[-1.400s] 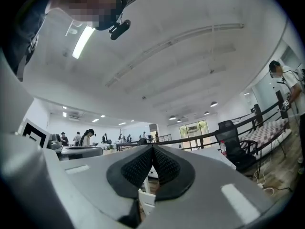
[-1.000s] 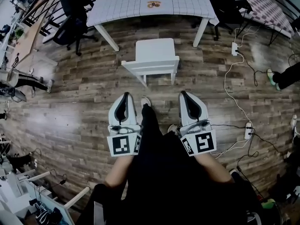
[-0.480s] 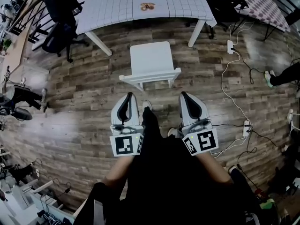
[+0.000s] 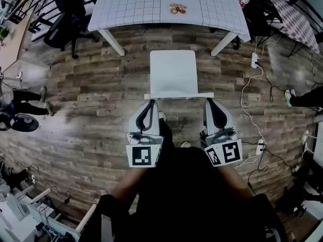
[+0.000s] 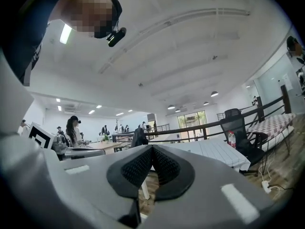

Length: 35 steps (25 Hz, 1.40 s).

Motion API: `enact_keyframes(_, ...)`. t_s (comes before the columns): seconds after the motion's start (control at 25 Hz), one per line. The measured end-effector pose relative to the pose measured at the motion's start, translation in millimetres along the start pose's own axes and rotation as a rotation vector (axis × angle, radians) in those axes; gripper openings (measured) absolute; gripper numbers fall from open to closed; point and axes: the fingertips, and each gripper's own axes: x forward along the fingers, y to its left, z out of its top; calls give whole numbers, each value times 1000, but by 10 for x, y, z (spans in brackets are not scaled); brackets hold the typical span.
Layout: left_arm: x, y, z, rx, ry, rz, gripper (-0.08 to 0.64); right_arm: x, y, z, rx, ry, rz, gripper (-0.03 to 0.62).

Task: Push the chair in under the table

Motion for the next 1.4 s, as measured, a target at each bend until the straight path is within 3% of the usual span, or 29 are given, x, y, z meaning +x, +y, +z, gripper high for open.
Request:
enact_keyframes(0.28,347,341,-75,-35,9,-99,8,523,119,-93,-2,43,6,-6)
enact_keyframes(0.52,602,577,-191,-27,53,-104,8,756,76,-210,2,97,-43,-7)
enact_keyframes(0.8,739,566,-445,-48,90,-148,9,915,-74,-258,-21,98,-3,-6)
enact_keyframes(0.96,787,546,-602,-14,130,-121,9,1019,-100,-392,-30,139,70,-6)
enact_keyframes(1.2,932,340,-948,53,233,-213,9,1095,-271,-763,-70,261,114,-6)
enact_keyframes(1.4,1007,294,-1249,126,310,-238,9,1080,-390,-1204,-132,416,193,-5)
